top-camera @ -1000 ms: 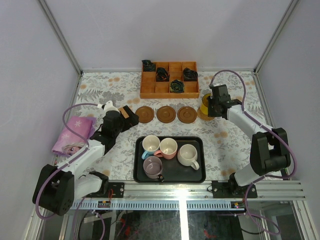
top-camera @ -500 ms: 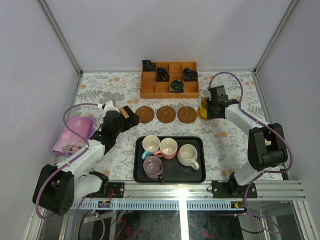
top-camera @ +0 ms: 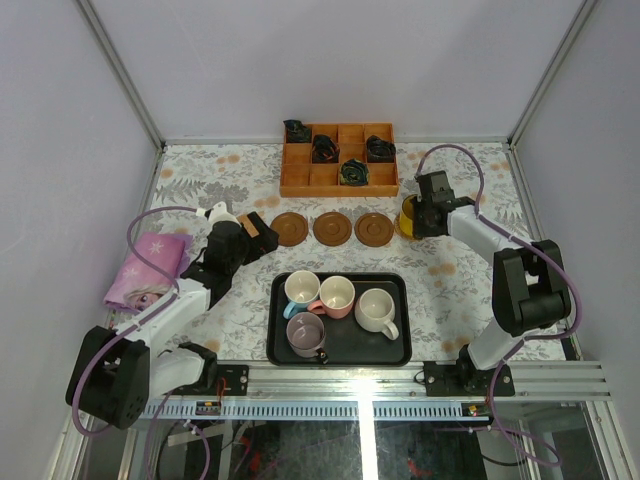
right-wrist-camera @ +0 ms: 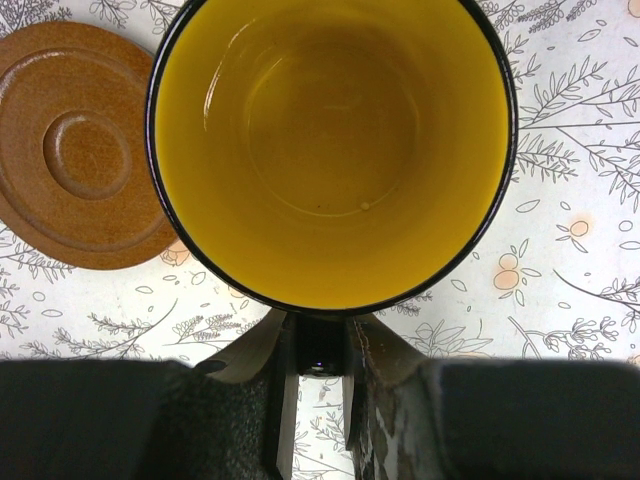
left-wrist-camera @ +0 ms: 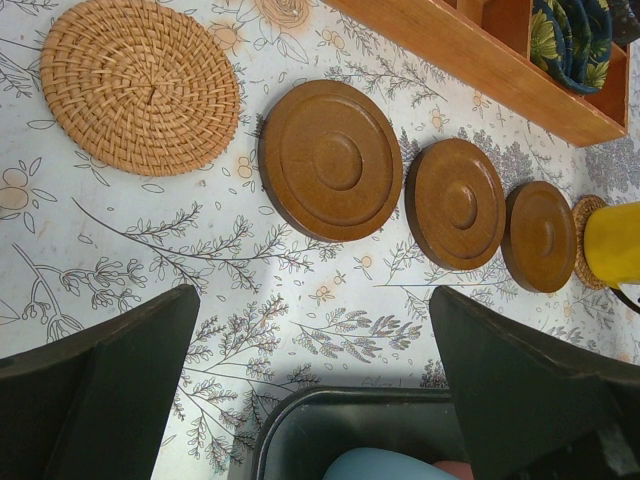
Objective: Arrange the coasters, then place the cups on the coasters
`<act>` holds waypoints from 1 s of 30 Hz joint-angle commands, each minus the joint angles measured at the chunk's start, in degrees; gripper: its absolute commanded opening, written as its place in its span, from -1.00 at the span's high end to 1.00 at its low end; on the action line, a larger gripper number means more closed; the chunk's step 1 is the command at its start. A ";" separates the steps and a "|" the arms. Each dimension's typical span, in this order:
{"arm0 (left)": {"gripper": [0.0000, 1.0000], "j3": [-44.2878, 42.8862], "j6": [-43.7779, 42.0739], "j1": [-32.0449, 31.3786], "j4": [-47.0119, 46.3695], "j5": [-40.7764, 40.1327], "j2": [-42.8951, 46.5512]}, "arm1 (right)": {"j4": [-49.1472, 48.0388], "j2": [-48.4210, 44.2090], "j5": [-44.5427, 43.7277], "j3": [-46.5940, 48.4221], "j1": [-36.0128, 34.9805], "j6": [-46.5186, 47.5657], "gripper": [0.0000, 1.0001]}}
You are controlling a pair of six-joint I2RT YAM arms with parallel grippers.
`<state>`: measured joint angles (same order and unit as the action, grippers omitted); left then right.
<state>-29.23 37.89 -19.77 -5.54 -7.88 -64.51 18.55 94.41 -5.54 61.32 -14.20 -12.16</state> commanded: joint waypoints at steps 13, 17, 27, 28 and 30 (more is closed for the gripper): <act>-1.00 -1.43 -0.10 0.45 -0.80 0.75 0.05 | 0.59 -4.05 -3.19 2.80 0.35 -2.65 -0.19; -1.00 -1.53 0.02 0.43 -0.81 1.14 -0.06 | 2.44 -5.69 -2.78 2.64 0.35 -3.55 -0.32; -1.00 -1.71 -0.01 0.41 -1.08 1.67 -0.79 | 3.60 -20.59 -5.62 -3.20 -7.98 -5.73 -0.39; -1.00 -1.70 -0.01 0.43 -1.13 1.70 -0.91 | 3.92 -21.91 -6.40 -3.45 -9.98 -5.54 -0.40; -1.00 -1.66 -0.12 0.43 -1.30 1.74 -1.10 | 4.57 -24.30 -5.95 -3.84 -13.12 -5.42 -0.44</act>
<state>-29.23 37.89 -19.77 -5.52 -6.48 -64.99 22.06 75.24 -9.47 58.15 -21.21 -17.19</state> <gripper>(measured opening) 0.997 0.703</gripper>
